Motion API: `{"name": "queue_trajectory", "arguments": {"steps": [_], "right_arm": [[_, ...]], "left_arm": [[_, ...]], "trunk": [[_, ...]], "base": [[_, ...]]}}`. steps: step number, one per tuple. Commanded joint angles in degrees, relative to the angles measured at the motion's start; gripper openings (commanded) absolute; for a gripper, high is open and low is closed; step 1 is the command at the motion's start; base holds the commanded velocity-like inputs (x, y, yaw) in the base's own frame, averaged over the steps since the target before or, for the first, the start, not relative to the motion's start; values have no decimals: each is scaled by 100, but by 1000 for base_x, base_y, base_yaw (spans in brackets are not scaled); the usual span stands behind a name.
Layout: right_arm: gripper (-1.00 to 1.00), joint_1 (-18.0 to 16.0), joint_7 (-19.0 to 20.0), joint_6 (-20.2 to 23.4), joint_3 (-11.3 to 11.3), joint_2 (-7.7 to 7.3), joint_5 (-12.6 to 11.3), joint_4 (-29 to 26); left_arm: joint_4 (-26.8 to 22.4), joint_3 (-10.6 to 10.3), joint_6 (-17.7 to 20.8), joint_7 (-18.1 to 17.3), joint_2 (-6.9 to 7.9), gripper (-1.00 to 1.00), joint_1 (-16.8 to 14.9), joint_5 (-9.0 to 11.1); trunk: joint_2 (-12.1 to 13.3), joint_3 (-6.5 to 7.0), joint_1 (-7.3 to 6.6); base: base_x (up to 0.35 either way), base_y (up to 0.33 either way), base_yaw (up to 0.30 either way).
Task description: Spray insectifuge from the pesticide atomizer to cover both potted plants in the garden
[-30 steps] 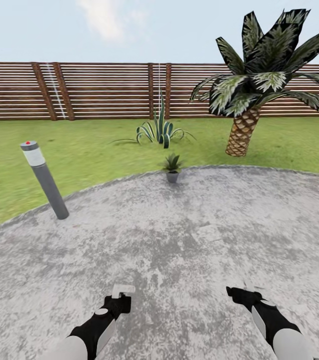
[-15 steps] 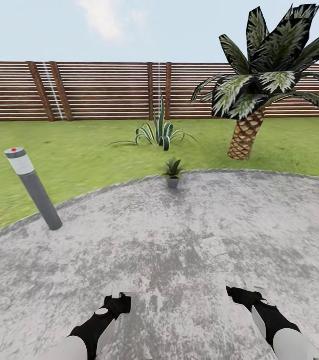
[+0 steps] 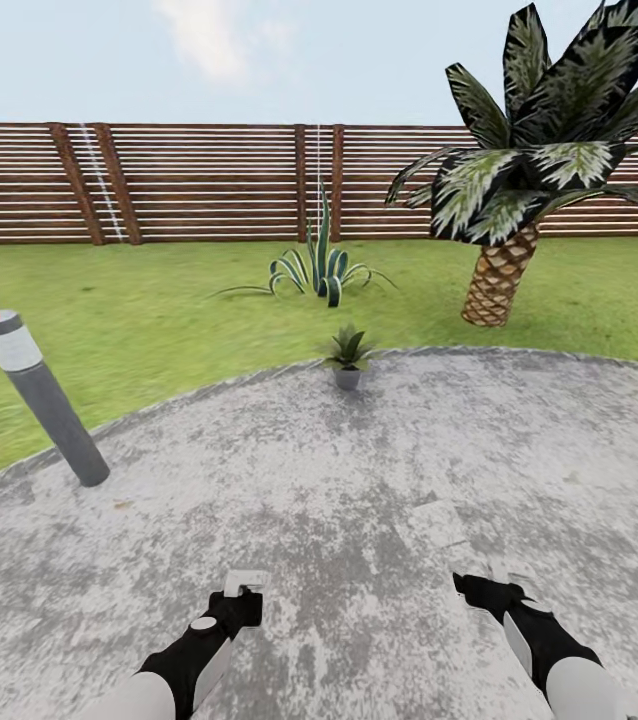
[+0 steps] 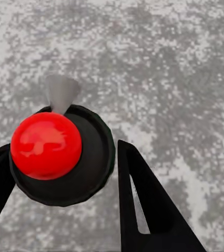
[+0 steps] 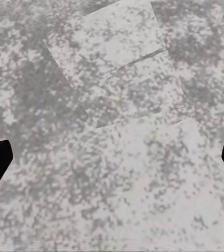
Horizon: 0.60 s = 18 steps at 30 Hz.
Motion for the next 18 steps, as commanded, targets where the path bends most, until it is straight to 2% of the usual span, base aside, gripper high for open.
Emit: {"name": "queue_trajectory", "arguments": {"steps": [1, 18], "right_arm": [[100, -4, 41, 13, -49, 3, 46, -8], [100, -2, 41, 13, -49, 1, 46, -8]], "left_arm": [[4, 19, -20, 9, -3, -100, -3, -40], [3, 19, -20, 9, -3, -100, -3, -40]], "trunk": [[-2, -5, 2], [-2, -5, 2]], "base": [[338, 0, 0], [339, 7, 0]]}}
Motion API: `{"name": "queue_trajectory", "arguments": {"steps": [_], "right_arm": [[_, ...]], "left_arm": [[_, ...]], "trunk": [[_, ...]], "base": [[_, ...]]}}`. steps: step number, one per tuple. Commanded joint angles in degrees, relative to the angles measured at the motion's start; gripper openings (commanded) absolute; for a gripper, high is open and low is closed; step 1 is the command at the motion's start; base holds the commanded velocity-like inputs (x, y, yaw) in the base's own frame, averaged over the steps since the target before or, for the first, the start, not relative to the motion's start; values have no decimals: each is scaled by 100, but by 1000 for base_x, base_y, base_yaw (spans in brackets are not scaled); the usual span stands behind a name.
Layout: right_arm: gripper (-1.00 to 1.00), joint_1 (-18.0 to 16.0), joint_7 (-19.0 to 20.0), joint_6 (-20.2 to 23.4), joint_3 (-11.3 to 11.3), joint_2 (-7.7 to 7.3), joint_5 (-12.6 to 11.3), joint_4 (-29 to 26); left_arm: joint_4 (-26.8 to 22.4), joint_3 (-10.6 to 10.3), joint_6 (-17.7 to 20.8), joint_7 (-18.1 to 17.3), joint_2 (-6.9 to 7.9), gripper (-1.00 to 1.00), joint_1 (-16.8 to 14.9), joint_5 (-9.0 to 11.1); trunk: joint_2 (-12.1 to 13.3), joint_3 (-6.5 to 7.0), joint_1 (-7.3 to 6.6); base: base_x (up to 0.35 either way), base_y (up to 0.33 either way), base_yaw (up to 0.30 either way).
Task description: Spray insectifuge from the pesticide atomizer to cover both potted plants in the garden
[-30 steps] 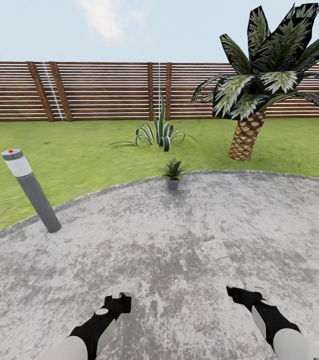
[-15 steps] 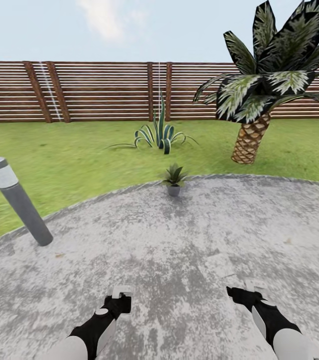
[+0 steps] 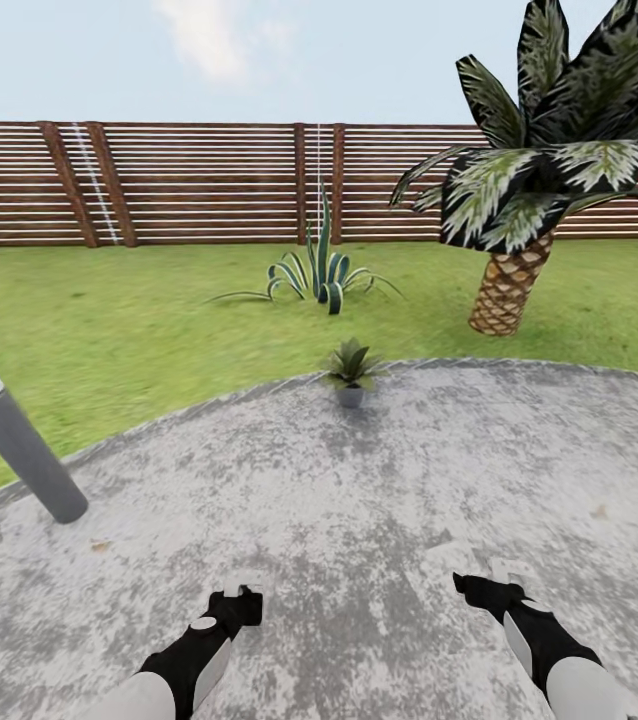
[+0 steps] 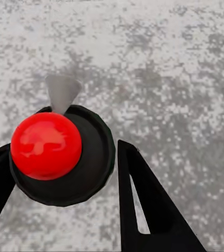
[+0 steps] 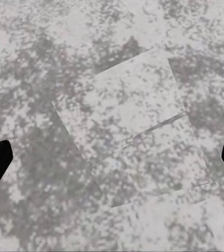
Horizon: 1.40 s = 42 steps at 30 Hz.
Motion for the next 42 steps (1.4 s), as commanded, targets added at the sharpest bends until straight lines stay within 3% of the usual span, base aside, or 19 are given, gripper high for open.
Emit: {"name": "queue_trajectory", "arguments": {"steps": [1, 29, 42], "right_arm": [[100, -5, 41, 13, -49, 3, 46, -9], [100, -4, 43, 13, -57, 3, 29, -9], [100, -2, 42, 13, -57, 3, 29, -9]], "left_arm": [[5, 19, -20, 9, -1, -100, -3, -40], [7, 19, -20, 9, -2, -100, -3, -40], [7, 19, -20, 9, 1, -100, -3, -40]], "trunk": [[-2, -5, 2], [-2, 76, 2], [-2, 156, 2]], "base": [[339, 65, 0], [339, 80, -21], [339, 104, -165]]}}
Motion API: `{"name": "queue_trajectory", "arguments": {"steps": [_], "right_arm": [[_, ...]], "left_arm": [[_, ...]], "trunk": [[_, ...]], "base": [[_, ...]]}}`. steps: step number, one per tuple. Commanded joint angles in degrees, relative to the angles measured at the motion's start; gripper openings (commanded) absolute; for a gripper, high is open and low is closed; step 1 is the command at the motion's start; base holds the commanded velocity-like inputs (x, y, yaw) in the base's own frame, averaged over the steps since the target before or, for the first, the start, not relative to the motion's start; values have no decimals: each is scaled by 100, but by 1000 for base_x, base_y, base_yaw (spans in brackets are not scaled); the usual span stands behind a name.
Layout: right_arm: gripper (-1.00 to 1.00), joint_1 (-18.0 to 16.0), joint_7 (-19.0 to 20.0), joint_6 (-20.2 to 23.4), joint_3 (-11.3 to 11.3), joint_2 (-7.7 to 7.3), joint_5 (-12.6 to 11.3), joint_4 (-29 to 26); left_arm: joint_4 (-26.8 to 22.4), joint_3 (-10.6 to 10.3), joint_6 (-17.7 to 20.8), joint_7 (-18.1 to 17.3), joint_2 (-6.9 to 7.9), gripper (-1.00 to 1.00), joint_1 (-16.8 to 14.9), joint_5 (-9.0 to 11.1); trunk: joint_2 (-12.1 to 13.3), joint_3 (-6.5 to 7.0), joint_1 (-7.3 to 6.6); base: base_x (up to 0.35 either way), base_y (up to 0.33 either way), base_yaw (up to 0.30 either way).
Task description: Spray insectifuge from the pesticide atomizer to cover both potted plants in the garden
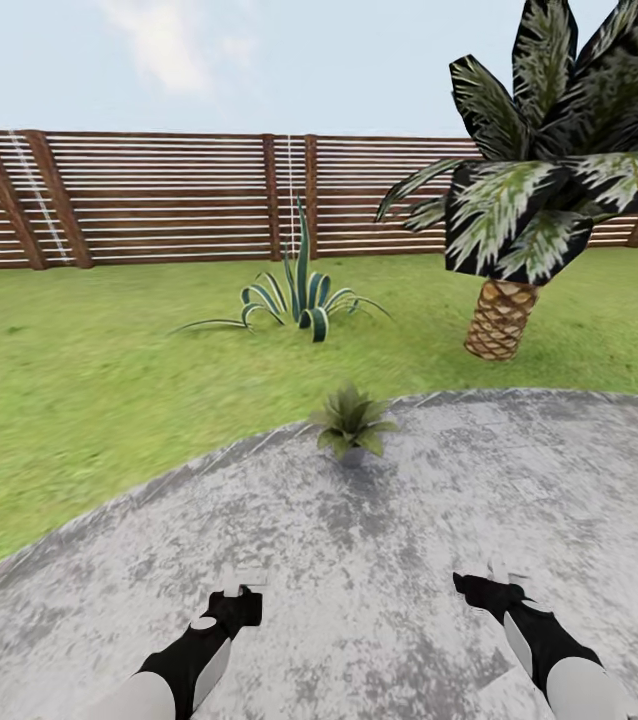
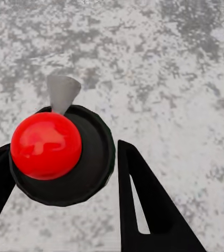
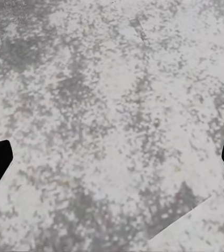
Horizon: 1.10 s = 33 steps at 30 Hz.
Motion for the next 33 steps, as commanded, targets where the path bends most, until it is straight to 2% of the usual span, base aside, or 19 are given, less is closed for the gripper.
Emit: {"name": "queue_trajectory", "arguments": {"steps": [1, 11, 19, 22, 33], "right_arm": [[100, -2, 39, 13, -47, 4, 47, -8], [100, -7, 38, 13, -49, 4, 47, -8], [100, -6, 38, 13, -49, 4, 47, -8], [100, -7, 38, 13, -49, 4, 47, -8], [100, -7, 38, 13, -49, 4, 47, -8]], "left_arm": [[3, 19, -20, 9, -3, -100, -3, -40], [5, 19, -14, 14, 3, -100, -3, -40], [2, 10, -5, 17, -5, -100, -3, -49], [6, 10, -3, 17, -5, -100, -3, -48], [2, 10, -4, 17, -5, -100, -3, -49]], "trunk": [[-2, 2, 2], [-2, 69, 2], [-2, 84, 2], [119, 138, -63], [119, 138, -63]], "base": [[339, 105, -180], [301, 95, -179], [16, 5, -50], [0, 0, -1], [0, 0, 0]]}}
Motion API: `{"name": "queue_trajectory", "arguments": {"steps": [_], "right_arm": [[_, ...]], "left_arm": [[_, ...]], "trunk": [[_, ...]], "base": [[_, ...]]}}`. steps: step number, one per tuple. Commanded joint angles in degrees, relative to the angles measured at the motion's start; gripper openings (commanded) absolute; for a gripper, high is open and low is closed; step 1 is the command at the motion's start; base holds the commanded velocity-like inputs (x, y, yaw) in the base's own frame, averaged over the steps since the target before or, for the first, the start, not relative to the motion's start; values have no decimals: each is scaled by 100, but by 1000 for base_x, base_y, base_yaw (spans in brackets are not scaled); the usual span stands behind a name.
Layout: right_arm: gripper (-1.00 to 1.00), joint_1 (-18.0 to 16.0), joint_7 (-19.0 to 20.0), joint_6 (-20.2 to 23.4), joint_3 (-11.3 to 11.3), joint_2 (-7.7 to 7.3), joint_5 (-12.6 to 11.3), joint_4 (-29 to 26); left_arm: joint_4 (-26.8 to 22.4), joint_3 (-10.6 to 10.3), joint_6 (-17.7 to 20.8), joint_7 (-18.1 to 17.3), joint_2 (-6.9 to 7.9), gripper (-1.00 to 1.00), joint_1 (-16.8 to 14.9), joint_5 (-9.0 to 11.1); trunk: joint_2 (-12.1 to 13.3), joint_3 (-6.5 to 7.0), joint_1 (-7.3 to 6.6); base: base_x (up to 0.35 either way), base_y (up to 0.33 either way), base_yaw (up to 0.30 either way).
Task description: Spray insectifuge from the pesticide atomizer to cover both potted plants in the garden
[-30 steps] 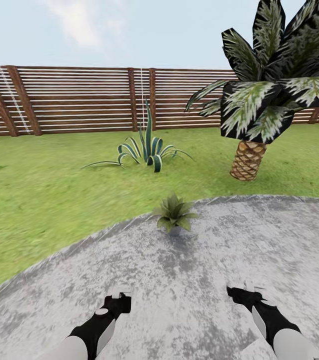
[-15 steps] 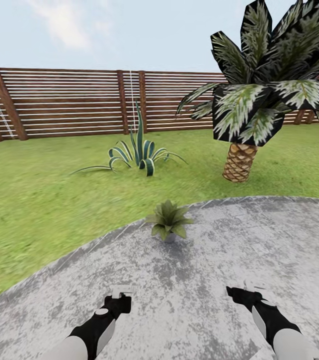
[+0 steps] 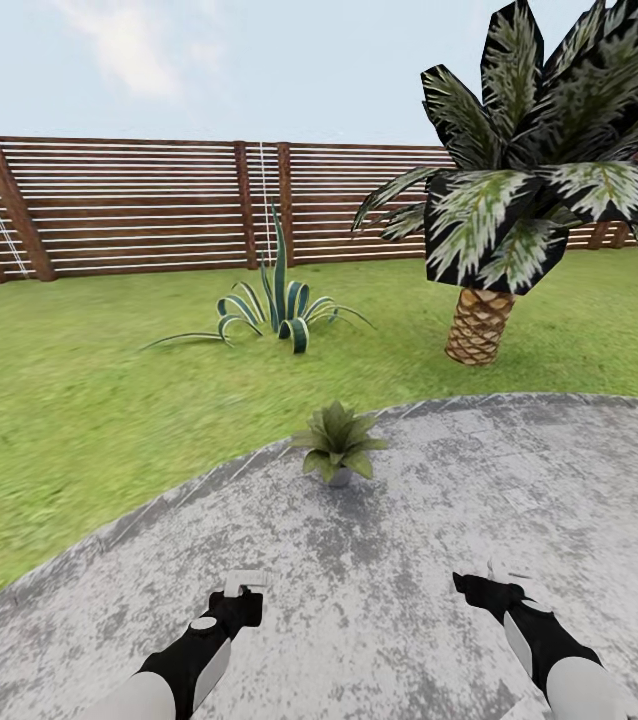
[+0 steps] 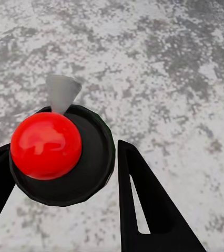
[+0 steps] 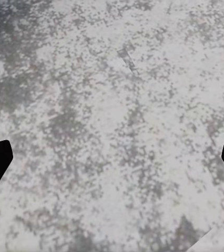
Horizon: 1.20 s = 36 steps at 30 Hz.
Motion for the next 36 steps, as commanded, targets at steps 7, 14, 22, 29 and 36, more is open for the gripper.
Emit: {"name": "queue_trajectory", "arguments": {"steps": [7, 14, 22, 29, 36], "right_arm": [[100, -2, 41, 13, -49, 3, 49, -8], [100, -3, 7, 22, -49, 12, 54, 129], [100, -3, 6, 22, -57, 12, 49, 1352], [100, -3, 6, 22, -49, 12, 55, 1543], [100, -5, 5, 22, -49, 12, 55, 1547]], "left_arm": [[5, 18, -19, 10, -2, -100, -4, -41], [9, 18, -19, 10, -8, -100, -4, -41], [9, 18, -19, 10, -11, -100, -4, -40], [11, 18, -18, 7, -11, -100, -4, -39], [261, 13, -50, -15, -10, -100, -4, -53]], "trunk": [[279, 121, -155], [560, 247, -309], [880, 390, -484], [1161, 516, -638], [1322, 588, -726]], "base": [[0, 0, 0], [0, 0, 0], [0, 0, 0], [0, 0, 0], [0, 0, 0]]}}
